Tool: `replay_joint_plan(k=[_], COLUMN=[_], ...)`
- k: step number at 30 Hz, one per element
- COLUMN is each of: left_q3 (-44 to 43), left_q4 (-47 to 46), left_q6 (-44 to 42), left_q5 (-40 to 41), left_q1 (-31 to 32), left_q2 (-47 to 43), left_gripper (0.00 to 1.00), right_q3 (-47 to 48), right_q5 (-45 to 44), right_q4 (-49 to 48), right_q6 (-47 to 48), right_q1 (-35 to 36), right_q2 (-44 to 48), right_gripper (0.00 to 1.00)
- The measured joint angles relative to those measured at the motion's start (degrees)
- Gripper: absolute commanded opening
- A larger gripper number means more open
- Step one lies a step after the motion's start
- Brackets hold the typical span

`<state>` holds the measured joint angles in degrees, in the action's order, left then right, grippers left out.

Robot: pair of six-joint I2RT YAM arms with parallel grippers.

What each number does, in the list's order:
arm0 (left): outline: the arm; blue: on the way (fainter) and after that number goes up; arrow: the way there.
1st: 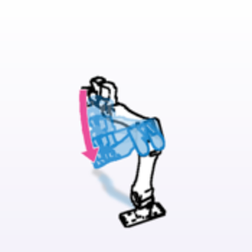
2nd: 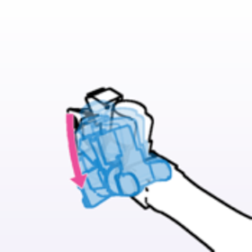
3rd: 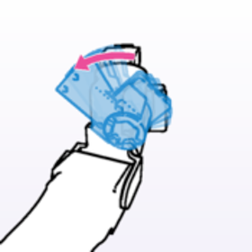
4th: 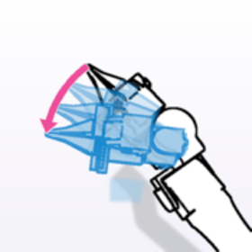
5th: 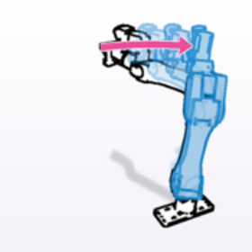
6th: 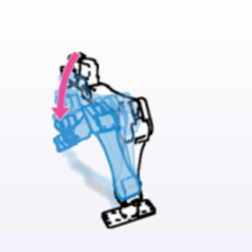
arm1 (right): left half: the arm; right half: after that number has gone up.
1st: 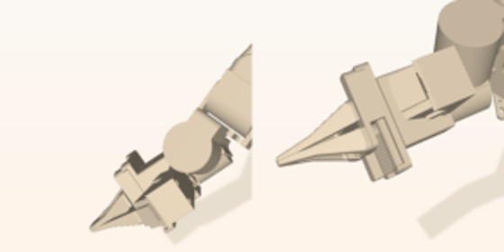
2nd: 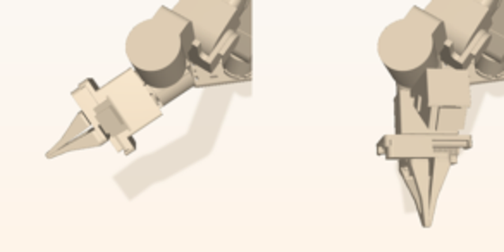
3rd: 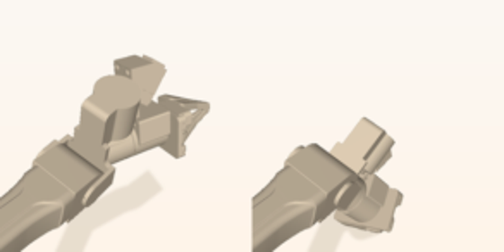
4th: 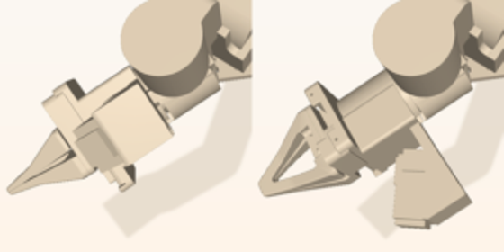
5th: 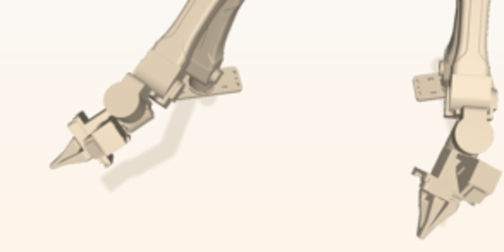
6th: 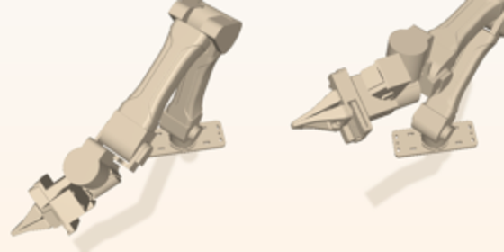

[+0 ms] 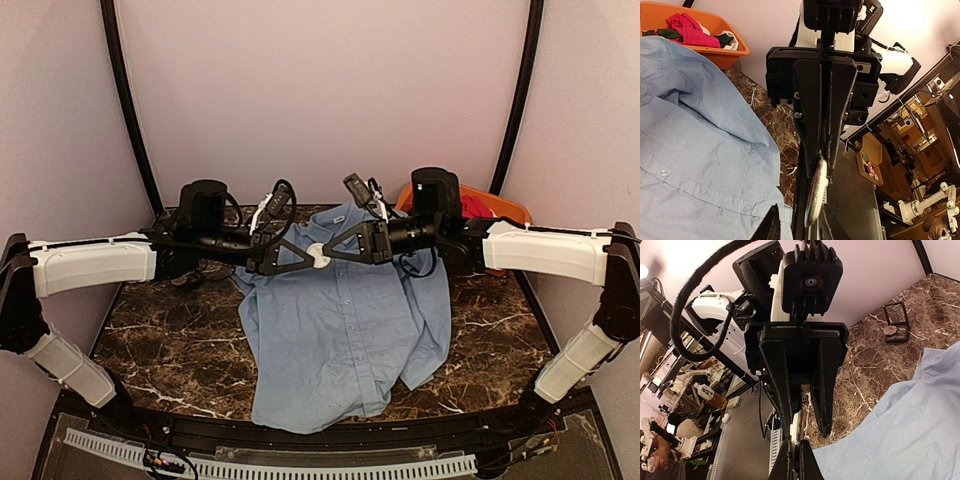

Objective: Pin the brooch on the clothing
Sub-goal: Pass from the right arm to the left

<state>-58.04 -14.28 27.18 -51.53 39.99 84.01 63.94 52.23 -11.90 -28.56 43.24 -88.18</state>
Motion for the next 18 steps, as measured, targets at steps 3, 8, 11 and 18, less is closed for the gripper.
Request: replay_joint_plan(k=[3, 8, 11, 18], left_q3=[0.0, 0.0, 0.0, 0.0], left_q4=[0.7, 1.3, 1.4, 2.0], left_q6=[-0.1, -0.2, -0.2, -1.1], left_q5=[0.4, 0.8, 0.8, 2.7], left_q1=[0.0, 0.0, 0.1, 0.2], left_q2=[0.4, 0.9, 1.1, 1.0], left_gripper=[0.19, 0.07, 0.01, 0.01], right_q3=[0.0, 0.0, 0.0, 0.0], right_q5=[-0.2, -1.0, -1.4, -3.0], right_q4=[0.2, 1.6, 2.1, 1.7], right_q6=[0.4, 1.1, 1.4, 0.3], right_q1=[0.2, 0.3, 0.4, 0.9], right_q2=[0.0, -0.6, -0.9, -1.0], right_gripper=[0.00, 0.00, 0.09, 0.34])
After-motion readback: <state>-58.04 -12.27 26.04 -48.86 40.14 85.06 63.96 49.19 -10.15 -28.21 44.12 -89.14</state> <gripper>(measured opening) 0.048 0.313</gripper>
